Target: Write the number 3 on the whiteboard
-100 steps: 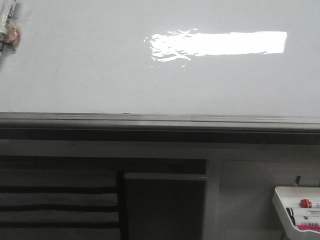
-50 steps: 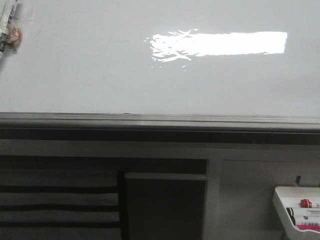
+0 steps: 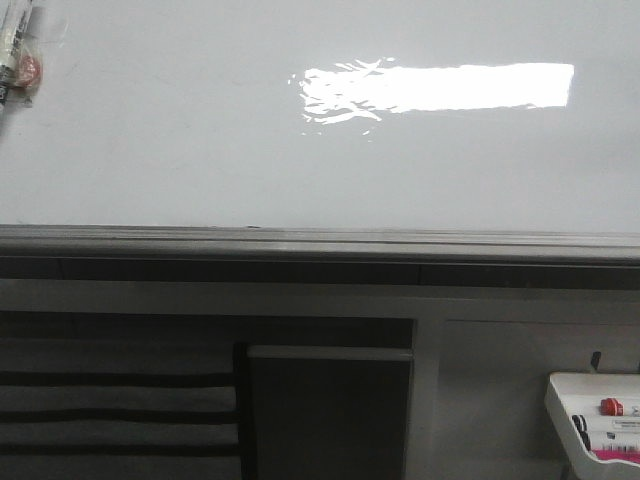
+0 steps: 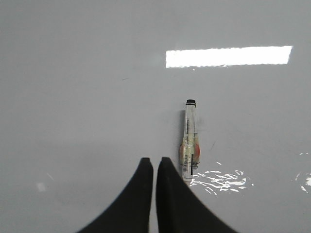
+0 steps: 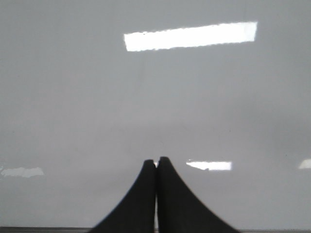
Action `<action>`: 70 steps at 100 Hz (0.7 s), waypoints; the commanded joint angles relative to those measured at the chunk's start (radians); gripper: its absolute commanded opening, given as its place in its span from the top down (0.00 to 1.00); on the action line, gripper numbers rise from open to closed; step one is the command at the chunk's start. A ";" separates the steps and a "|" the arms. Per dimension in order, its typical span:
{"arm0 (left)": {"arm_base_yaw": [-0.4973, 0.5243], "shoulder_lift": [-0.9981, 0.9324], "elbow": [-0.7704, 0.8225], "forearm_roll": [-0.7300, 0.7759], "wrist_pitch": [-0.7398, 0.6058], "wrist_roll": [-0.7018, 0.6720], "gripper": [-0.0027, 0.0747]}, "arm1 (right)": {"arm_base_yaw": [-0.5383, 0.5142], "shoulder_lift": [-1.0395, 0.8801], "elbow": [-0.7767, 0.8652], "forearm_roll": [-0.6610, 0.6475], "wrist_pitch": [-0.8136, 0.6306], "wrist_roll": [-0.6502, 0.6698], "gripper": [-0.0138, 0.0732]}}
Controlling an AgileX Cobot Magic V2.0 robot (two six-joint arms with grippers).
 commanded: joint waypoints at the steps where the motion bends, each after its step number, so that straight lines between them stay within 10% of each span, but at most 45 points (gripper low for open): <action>1: 0.001 0.018 -0.030 -0.008 -0.075 -0.012 0.99 | -0.003 0.020 -0.035 0.001 -0.079 -0.008 0.93; 28: 0.001 0.018 -0.030 0.007 -0.071 -0.012 0.99 | -0.003 0.020 -0.035 0.001 -0.084 -0.008 0.93; 42: 0.001 0.018 -0.030 0.025 -0.071 -0.012 0.94 | -0.003 0.020 -0.035 -0.011 -0.085 -0.008 0.77; 70: 0.001 0.018 -0.030 0.033 -0.057 -0.012 0.26 | -0.003 0.020 -0.035 -0.015 -0.083 -0.008 0.15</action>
